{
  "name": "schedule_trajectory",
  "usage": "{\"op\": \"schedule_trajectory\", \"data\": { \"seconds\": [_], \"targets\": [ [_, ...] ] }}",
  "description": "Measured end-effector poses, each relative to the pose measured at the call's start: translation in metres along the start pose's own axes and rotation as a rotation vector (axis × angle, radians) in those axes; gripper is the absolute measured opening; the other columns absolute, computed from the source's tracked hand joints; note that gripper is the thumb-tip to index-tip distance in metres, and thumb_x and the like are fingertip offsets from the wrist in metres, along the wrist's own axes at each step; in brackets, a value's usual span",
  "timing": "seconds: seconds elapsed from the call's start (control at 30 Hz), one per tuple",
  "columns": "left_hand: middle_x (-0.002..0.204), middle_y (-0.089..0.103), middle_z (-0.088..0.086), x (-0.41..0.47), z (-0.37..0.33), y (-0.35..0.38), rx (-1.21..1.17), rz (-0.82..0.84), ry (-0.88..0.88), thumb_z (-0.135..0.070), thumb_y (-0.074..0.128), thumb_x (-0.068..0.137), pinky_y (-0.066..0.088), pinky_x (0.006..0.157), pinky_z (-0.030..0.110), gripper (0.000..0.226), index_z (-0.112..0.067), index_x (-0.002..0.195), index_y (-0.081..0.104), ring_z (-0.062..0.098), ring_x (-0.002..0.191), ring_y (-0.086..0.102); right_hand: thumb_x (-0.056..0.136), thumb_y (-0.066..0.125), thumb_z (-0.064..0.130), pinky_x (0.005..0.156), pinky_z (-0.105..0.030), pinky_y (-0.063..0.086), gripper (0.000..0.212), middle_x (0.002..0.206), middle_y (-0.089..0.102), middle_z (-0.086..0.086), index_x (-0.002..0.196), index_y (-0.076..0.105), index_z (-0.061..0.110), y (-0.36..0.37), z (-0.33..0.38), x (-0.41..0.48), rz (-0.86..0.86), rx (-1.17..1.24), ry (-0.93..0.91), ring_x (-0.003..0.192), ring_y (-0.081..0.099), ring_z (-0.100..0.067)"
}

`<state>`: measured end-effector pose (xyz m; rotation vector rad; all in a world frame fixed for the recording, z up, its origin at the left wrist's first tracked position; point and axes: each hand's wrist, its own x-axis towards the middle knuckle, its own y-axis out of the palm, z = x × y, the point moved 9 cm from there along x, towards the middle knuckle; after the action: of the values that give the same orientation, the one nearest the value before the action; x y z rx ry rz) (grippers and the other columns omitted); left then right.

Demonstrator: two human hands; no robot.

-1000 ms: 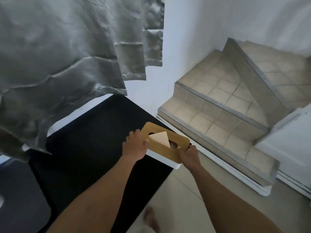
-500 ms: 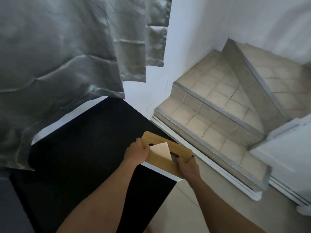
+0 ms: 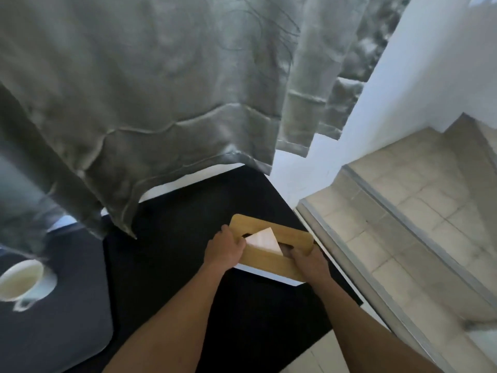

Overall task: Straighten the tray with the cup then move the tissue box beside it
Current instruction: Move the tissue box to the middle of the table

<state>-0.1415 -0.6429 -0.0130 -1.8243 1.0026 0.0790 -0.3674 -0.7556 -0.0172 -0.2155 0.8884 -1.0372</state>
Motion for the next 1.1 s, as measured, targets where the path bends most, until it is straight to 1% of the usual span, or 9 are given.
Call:
{"op": "schedule_trajectory", "data": {
  "seconds": [0.07, 0.13, 0.33, 0.43, 0.6, 0.8, 0.9, 1.0, 1.1],
  "targets": [
    [0.126, 0.056, 0.010, -0.002, 0.005, 0.003, -0.010, 0.039, -0.009, -0.043, 0.052, 0.090, 0.050, 0.095, 0.048, 0.055, -0.015, 0.136, 0.040, 0.029, 0.111, 0.058, 0.085, 0.063, 0.040, 0.088, -0.038, 0.044, 0.059, 0.108, 0.050, -0.005, 0.130, 0.043, 0.007, 0.001, 0.002, -0.002, 0.012, 0.012, 0.020, 0.093, 0.051, -0.023],
    [0.126, 0.057, 0.011, 0.001, 0.023, -0.010, -0.048, 0.005, -0.093, -0.043, 0.050, 0.090, 0.049, 0.095, 0.048, 0.056, -0.013, 0.136, 0.041, 0.030, 0.111, 0.058, 0.084, 0.065, 0.042, 0.089, -0.040, 0.045, 0.060, 0.110, 0.051, -0.007, 0.128, 0.044, 0.007, 0.025, 0.024, 0.012, 0.128, -0.063, -0.001, 0.094, 0.051, -0.023],
    [0.130, 0.054, 0.014, 0.003, 0.042, -0.018, -0.014, -0.001, -0.090, -0.046, 0.053, 0.090, 0.049, 0.094, 0.045, 0.066, -0.011, 0.143, 0.033, 0.030, 0.112, 0.057, 0.078, 0.069, 0.048, 0.095, -0.042, 0.043, 0.072, 0.114, 0.051, -0.006, 0.132, 0.041, 0.009, 0.040, 0.033, 0.012, 0.214, -0.059, -0.012, 0.101, 0.052, -0.023],
    [0.131, 0.054, 0.016, 0.006, 0.043, -0.028, -0.002, -0.021, -0.052, -0.047, 0.053, 0.090, 0.048, 0.095, 0.044, 0.071, -0.008, 0.144, 0.031, 0.033, 0.116, 0.056, 0.073, 0.071, 0.055, 0.091, -0.041, 0.043, 0.079, 0.120, 0.053, -0.007, 0.132, 0.043, 0.010, 0.042, 0.043, 0.020, 0.238, -0.048, -0.026, 0.106, 0.054, -0.025],
    [0.132, 0.055, 0.018, 0.025, 0.055, -0.060, -0.001, -0.098, -0.140, -0.049, 0.049, 0.089, 0.045, 0.088, 0.041, 0.071, -0.006, 0.143, 0.033, 0.037, 0.117, 0.056, 0.068, 0.071, 0.061, 0.084, -0.039, 0.041, 0.089, 0.123, 0.054, -0.007, 0.136, 0.042, 0.011, 0.067, 0.082, 0.047, 0.321, -0.113, -0.043, 0.106, 0.054, -0.025],
    [0.128, 0.056, 0.020, 0.050, 0.058, -0.072, -0.069, -0.144, -0.209, -0.047, 0.049, 0.087, 0.043, 0.087, 0.044, 0.063, -0.007, 0.135, 0.038, 0.041, 0.115, 0.054, 0.072, 0.070, 0.057, 0.090, -0.040, 0.041, 0.081, 0.128, 0.054, -0.008, 0.135, 0.043, 0.012, 0.081, 0.122, 0.080, 0.360, -0.178, -0.119, 0.110, 0.053, -0.026],
    [0.122, 0.058, 0.017, 0.060, 0.056, -0.080, -0.122, -0.185, -0.212, -0.043, 0.052, 0.088, 0.048, 0.087, 0.043, 0.057, -0.007, 0.130, 0.040, 0.037, 0.107, 0.059, 0.073, 0.071, 0.055, 0.098, -0.044, 0.042, 0.085, 0.133, 0.052, -0.009, 0.139, 0.039, 0.012, 0.087, 0.143, 0.093, 0.340, -0.182, -0.172, 0.117, 0.052, -0.028],
    [0.120, 0.059, 0.014, 0.071, 0.054, -0.090, -0.166, -0.259, -0.197, -0.042, 0.054, 0.087, 0.050, 0.089, 0.045, 0.055, -0.011, 0.130, 0.037, 0.034, 0.104, 0.060, 0.076, 0.072, 0.048, 0.103, -0.047, 0.040, 0.085, 0.136, 0.049, -0.009, 0.143, 0.034, 0.012, 0.093, 0.161, 0.103, 0.341, -0.176, -0.210, 0.122, 0.049, -0.030],
    [0.125, 0.059, 0.014, 0.084, 0.051, -0.096, -0.164, -0.298, -0.168, -0.042, 0.055, 0.087, 0.043, 0.091, 0.043, 0.061, -0.012, 0.136, 0.034, 0.035, 0.109, 0.059, 0.079, 0.071, 0.044, 0.105, -0.050, 0.040, 0.078, 0.137, 0.049, -0.010, 0.141, 0.036, 0.013, 0.098, 0.175, 0.115, 0.334, -0.160, -0.248, 0.122, 0.050, -0.030]
  ]
}}
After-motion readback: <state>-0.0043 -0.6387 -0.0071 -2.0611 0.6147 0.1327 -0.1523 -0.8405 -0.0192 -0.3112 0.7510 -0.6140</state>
